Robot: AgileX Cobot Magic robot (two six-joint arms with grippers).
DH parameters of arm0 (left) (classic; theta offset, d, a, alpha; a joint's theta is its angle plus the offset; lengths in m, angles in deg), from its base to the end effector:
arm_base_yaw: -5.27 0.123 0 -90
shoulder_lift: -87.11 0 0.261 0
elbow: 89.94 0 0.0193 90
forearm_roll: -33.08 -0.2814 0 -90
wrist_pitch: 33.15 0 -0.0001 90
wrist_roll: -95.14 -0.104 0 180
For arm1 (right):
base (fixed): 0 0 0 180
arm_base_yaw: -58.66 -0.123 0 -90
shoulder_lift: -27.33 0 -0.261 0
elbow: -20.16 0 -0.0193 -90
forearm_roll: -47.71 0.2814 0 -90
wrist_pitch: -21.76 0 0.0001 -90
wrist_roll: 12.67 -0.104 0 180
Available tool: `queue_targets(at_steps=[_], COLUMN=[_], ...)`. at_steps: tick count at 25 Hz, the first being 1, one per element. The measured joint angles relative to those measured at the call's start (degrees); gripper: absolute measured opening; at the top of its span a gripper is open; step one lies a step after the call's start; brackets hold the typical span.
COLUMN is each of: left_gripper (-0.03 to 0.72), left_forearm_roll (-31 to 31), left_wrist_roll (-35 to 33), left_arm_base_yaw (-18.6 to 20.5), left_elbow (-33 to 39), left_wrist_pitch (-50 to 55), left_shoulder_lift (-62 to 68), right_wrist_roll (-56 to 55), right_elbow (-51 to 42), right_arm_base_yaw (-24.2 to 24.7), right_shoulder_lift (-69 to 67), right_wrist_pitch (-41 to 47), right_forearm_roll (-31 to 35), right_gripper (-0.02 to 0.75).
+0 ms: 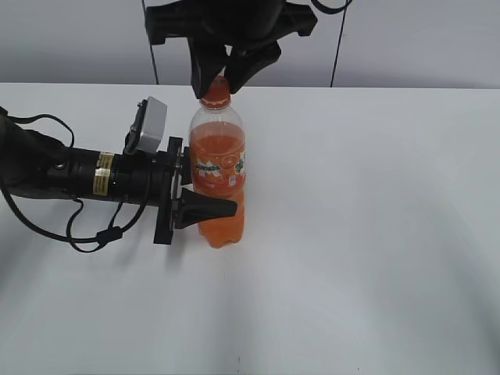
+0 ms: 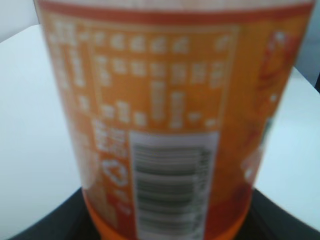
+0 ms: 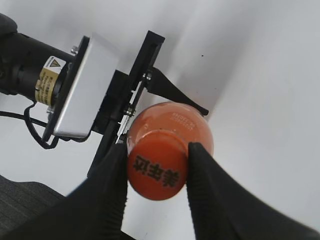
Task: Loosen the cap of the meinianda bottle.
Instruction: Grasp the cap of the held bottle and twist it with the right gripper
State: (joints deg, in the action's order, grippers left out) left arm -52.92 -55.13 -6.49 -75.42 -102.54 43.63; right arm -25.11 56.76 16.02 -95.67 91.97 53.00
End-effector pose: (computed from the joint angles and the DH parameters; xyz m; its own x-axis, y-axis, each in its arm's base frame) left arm 0.3388 -0.1697 0.0369 -0.0016 0.2765 -0.9610 0.9995 0.0317 0.0074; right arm 0.3344 0.3202 0.2837 -0.8263 -0.4278 -0.3664 -0.5128 0.8405 0.1751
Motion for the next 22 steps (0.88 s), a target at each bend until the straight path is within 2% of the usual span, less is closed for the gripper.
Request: queue_targets(at_steps=[4,7,10,16,19,22], left_gripper=[0.391,0.391,0.391,0.391,0.391,0.391], left_forearm_roll=[0.00,0.00,-0.11,-0.11,-0.11,-0.11], left_wrist_roll=[0.02,0.02,0.02,0.02,0.02,0.02], left_arm_base_yaw=[0.00,0.00,0.00,0.00,0.00,0.00], left_elbow=[0.00,0.00,0.00,0.00,0.00,0.00], left_wrist_pitch=[0.00,0.00,-0.05,-0.05,-0.05,-0.05], left_shoulder_lift=[0.00,0.00,0.00,0.00,0.00,0.00], right_wrist_roll=[2.34,9.83,23.23,61.65,75.12,83.24], right_elbow=[0.00,0.00,0.00,0.05,0.05,0.05], right_arm_base_yaw=[0.00,0.00,0.00,-0.05,-0.17,-0.16], right_shoulder_lift=[0.00,0.00,0.00,0.05,0.05,0.05], right_wrist_pitch=[-0.04,-0.10,-0.10,-0.10,-0.06,-0.06], right_forearm_roll=[0.00,0.05,0.24,-0.30,-0.36,-0.03], right_gripper=[0.269,0.269,0.269,0.269,0.269,0.269])
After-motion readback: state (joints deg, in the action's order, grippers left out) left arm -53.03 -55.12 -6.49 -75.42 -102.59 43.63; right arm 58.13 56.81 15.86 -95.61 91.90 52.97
